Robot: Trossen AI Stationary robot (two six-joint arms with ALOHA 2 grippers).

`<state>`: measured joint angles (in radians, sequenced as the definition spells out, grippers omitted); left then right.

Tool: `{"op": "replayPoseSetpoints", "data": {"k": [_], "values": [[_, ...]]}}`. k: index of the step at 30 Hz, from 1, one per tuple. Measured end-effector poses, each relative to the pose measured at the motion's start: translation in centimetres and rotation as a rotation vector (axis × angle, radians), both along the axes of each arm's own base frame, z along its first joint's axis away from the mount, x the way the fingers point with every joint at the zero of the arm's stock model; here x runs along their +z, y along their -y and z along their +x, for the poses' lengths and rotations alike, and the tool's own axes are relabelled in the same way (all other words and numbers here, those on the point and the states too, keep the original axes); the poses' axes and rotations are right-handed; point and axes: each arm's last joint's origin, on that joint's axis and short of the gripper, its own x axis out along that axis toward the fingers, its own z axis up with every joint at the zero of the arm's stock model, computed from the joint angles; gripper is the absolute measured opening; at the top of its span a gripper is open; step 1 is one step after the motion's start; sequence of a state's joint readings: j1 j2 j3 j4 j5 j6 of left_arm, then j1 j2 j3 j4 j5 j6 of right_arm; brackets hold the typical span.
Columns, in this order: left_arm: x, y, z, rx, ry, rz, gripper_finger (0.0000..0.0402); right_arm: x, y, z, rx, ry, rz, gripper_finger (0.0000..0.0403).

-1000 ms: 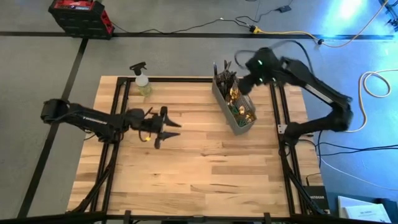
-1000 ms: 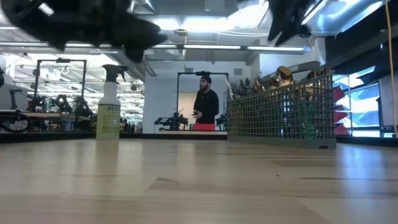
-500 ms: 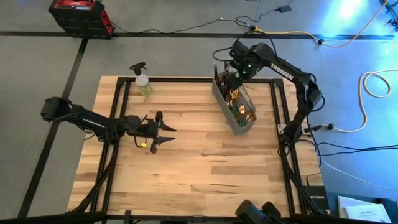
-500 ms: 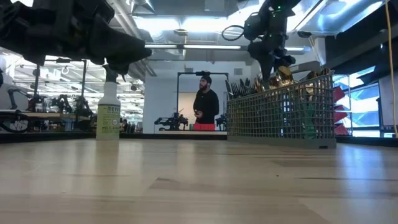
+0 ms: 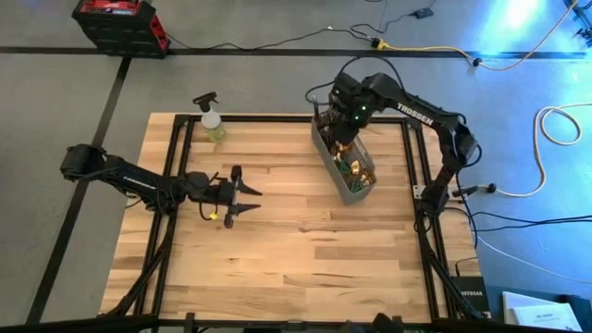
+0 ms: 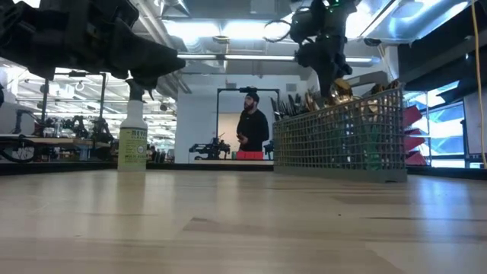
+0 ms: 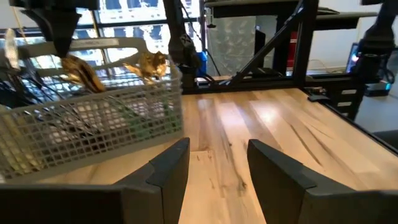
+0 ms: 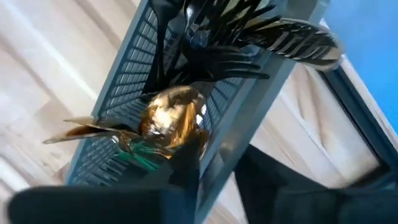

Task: Sort silverware
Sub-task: Move the silverware basket to the center of the table

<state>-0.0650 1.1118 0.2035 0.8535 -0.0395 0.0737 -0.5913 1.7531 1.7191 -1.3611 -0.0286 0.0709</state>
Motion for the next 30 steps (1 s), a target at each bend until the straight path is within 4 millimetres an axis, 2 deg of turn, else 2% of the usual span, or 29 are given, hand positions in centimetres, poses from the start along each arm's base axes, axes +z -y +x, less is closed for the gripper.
{"op": "replayPoseSetpoints", "data": {"k": [4, 12, 30], "values": [[0.0, -0.1, 0.0, 0.019, 0.002, 0.013, 0.0149, 0.0, -0.8, 0.5, 0.038, 0.008, 0.015, 0.0022], [0.0, -0.1, 0.0, 0.021, 0.001, 0.004, 0.0149, 0.0, -3.0, 1.7, 0.201, 0.013, 0.02, 0.0018], [0.0, -0.1, 0.0, 0.029, 0.004, -0.004, 0.0149, 0.0, -11.6, 4.6, 0.568, -0.039, -0.04, 0.0019]]}}
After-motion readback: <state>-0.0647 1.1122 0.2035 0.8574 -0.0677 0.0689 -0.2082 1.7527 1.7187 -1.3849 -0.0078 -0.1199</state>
